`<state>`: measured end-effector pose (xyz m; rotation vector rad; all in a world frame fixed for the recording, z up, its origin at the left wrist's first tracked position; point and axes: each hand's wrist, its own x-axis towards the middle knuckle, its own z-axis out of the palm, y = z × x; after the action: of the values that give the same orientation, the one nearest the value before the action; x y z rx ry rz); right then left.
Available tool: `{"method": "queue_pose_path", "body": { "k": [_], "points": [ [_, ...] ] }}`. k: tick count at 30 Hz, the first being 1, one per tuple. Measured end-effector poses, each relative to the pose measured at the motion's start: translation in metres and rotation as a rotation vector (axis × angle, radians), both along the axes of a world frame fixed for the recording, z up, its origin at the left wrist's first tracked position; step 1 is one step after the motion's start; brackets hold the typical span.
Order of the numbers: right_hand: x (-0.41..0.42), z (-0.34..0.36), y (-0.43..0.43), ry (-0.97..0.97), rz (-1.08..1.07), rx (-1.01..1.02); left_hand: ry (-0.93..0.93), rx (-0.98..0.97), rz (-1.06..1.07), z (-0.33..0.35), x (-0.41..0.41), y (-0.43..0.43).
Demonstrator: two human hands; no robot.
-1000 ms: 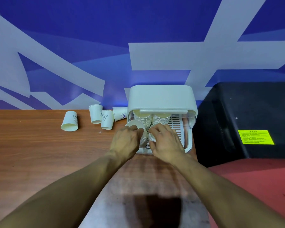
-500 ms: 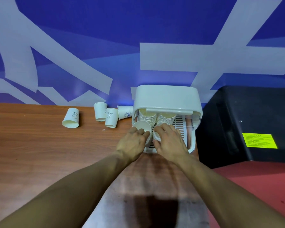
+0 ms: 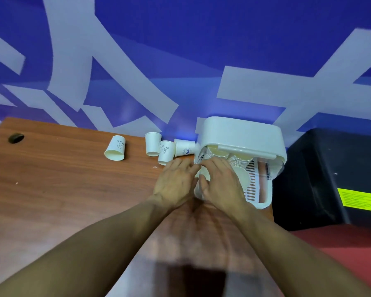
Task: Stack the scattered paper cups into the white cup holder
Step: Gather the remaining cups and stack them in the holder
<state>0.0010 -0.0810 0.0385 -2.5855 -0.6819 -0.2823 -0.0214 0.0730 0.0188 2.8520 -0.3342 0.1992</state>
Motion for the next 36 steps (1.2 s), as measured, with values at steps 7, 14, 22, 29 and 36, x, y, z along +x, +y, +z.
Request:
{"method": "queue_pose_path", "body": {
  "k": [7, 14, 22, 29, 36],
  "points": [
    [0.005, -0.012, 0.090, 0.094, 0.077, -0.036, 0.098, -0.180, 0.302, -0.012, -0.013, 0.112],
    [0.042, -0.044, 0.172, 0.307, -0.021, -0.206, 0.336, -0.573, 0.614, -0.049, -0.001, 0.205],
    [0.107, -0.074, 0.234, 0.409, -0.126, -0.342, 0.510, -1.092, 0.661, -0.094, 0.042, 0.243],
    [0.141, -0.091, 0.256, 0.430, -0.113, -0.515, 0.501, -1.029, 0.827, -0.107, 0.059, 0.249],
    [0.147, -0.092, 0.267, 0.485, -0.136, -0.572, 0.305, -0.749, 0.801, -0.102, 0.056, 0.252]
  ]
}}
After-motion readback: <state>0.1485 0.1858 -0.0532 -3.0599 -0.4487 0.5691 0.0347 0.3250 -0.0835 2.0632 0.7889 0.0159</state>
